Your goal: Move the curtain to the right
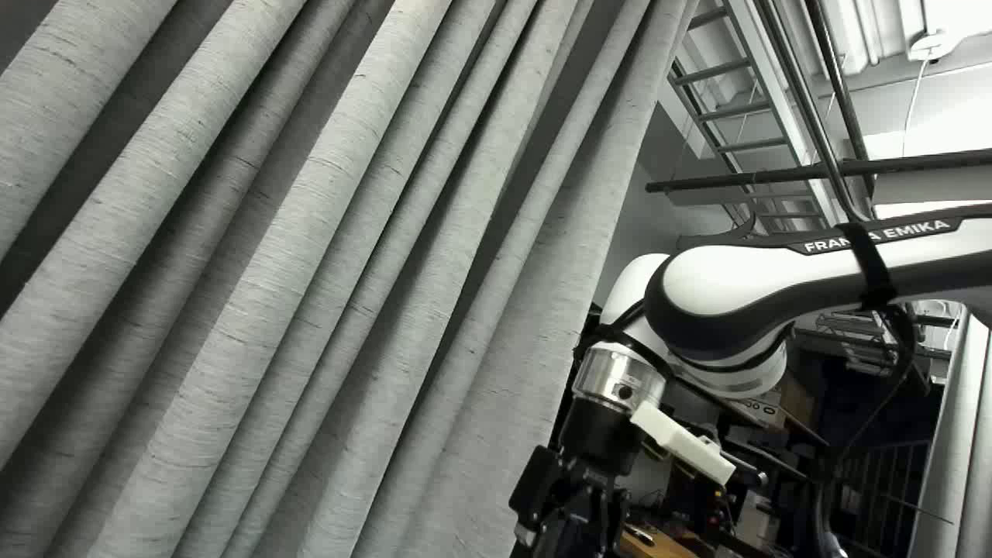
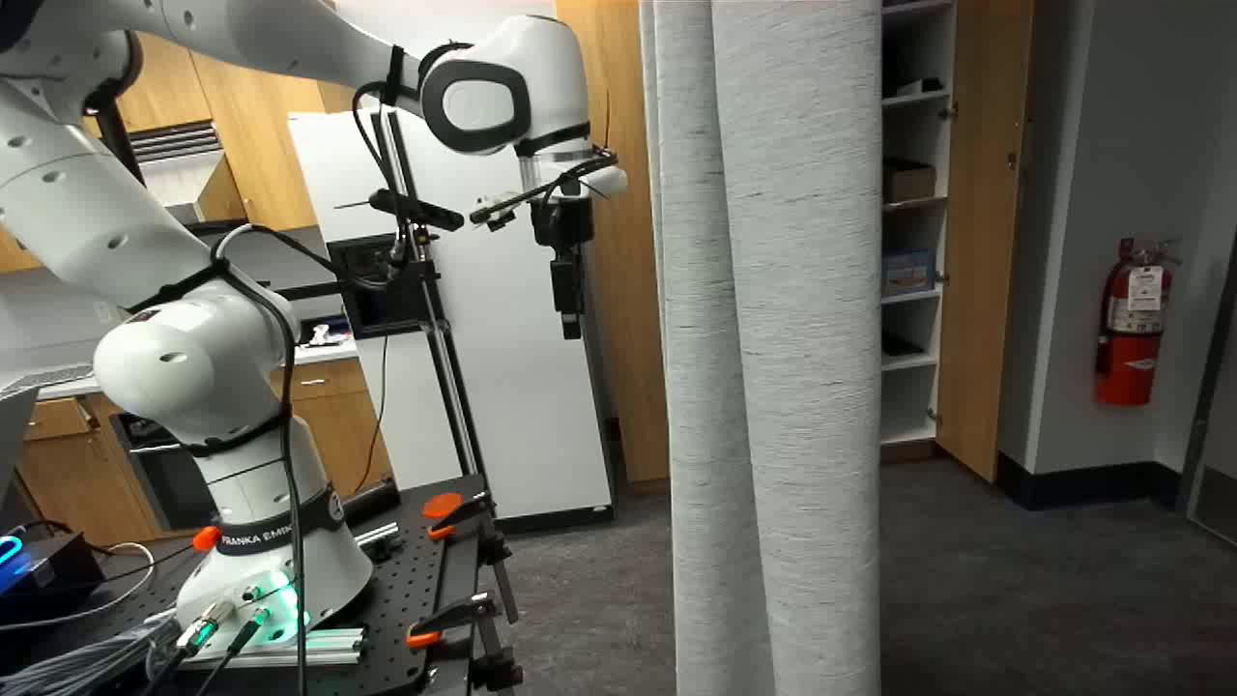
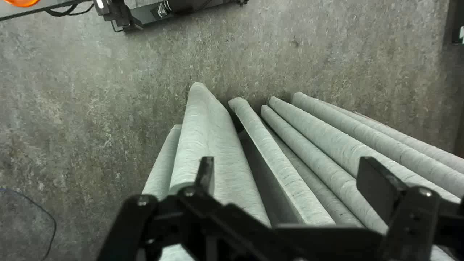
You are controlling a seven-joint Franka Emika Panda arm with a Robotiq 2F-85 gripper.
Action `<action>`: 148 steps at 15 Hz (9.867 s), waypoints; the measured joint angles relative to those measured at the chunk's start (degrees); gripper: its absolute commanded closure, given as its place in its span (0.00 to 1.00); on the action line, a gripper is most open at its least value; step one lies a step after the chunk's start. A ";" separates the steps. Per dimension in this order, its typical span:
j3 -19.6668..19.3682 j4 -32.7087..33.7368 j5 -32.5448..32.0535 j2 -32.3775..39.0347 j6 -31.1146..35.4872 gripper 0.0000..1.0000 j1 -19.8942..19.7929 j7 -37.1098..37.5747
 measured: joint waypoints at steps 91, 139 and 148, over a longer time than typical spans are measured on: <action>-2.57 25.73 -59.59 12.77 48.42 0.59 -15.25 40.73; -26.77 80.55 10.81 50.07 32.19 0.99 -36.56 -0.07; -20.24 104.12 10.80 64.56 22.32 0.99 -40.01 -3.70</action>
